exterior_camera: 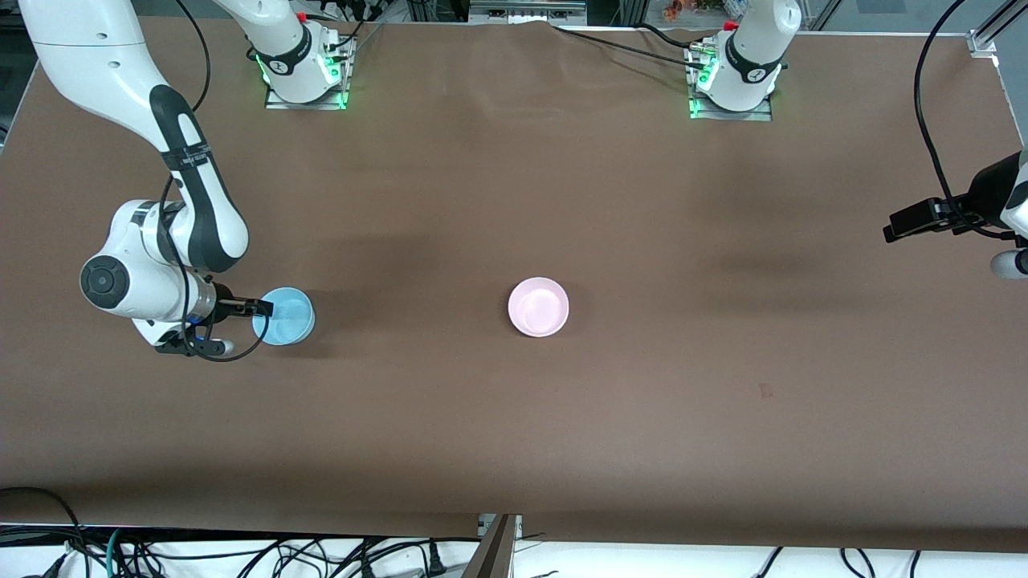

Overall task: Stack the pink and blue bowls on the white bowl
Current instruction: 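Lower the right gripper onto the blue bowl rim and close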

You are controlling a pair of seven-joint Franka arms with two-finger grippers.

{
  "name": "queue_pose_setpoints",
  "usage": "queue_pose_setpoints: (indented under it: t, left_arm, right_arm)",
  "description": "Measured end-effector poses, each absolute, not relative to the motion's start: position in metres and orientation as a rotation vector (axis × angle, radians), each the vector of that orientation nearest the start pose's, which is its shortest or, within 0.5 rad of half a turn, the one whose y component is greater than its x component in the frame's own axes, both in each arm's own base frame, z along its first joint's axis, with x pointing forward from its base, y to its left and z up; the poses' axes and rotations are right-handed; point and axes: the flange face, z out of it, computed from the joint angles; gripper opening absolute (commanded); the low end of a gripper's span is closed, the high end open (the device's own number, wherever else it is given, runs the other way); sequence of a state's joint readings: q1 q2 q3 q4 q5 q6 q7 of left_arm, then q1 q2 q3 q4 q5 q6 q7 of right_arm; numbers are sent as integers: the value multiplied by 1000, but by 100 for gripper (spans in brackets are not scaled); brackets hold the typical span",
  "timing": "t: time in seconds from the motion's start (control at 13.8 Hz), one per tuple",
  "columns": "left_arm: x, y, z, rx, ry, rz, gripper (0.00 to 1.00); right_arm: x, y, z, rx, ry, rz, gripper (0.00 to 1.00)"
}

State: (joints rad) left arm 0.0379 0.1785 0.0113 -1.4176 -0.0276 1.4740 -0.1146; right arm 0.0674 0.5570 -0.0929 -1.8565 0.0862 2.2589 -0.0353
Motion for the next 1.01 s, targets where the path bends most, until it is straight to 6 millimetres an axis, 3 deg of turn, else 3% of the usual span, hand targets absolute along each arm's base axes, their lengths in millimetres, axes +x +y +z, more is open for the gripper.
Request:
queue_pose_setpoints:
  t: [1.01]
  left_arm:
    - [597,26,585,-3147,-257,194,100]
  right_arm:
    - [625,-11,210,-3116,63,221,20]
